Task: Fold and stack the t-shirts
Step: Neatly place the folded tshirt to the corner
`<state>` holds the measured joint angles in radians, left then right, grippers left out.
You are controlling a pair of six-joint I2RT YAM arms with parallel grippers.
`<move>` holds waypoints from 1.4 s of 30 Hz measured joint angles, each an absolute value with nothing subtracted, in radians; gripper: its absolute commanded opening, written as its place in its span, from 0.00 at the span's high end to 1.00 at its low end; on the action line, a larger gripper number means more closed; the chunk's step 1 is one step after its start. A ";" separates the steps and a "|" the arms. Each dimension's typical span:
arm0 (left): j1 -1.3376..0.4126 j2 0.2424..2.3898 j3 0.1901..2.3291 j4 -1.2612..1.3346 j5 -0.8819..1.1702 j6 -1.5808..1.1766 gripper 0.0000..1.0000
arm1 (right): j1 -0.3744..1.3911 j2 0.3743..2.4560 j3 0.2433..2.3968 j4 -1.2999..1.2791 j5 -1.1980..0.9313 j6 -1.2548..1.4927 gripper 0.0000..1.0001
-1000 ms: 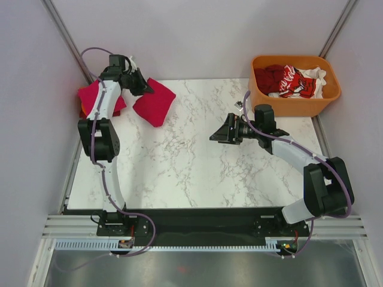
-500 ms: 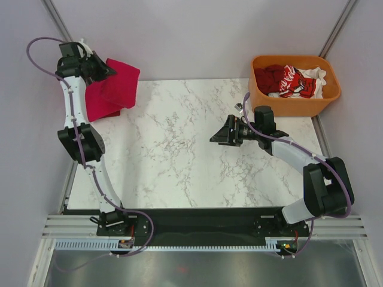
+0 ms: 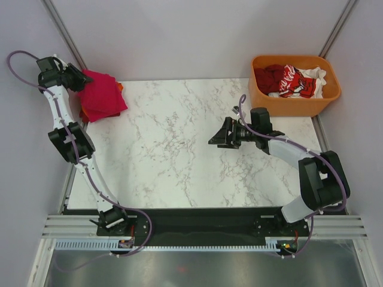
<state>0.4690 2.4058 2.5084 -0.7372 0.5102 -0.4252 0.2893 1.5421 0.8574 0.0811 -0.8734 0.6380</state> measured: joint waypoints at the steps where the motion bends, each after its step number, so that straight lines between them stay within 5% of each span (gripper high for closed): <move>1: 0.475 2.424 2.509 -0.721 0.513 -0.428 0.50 | 0.291 1.548 0.857 0.081 -0.873 0.636 0.02; 6: 0.486 2.472 2.514 -0.663 0.525 -0.429 0.22 | 0.297 1.567 0.857 0.076 -0.861 0.627 0.02; 28: 0.530 2.162 2.284 -0.957 0.135 -0.506 0.25 | 0.346 1.531 0.857 0.044 -0.855 0.605 0.02; 33: 0.546 2.092 2.254 -0.972 0.139 -0.542 0.40 | 0.355 1.516 0.857 0.040 -0.855 0.604 0.02; 38: 0.567 2.012 2.094 -0.804 0.254 -0.554 0.89 | 0.356 1.512 0.857 0.037 -0.854 0.597 0.02; 42: 0.587 2.009 2.046 -0.683 0.353 -0.585 0.98 | 0.356 1.513 0.857 0.036 -0.852 0.594 0.02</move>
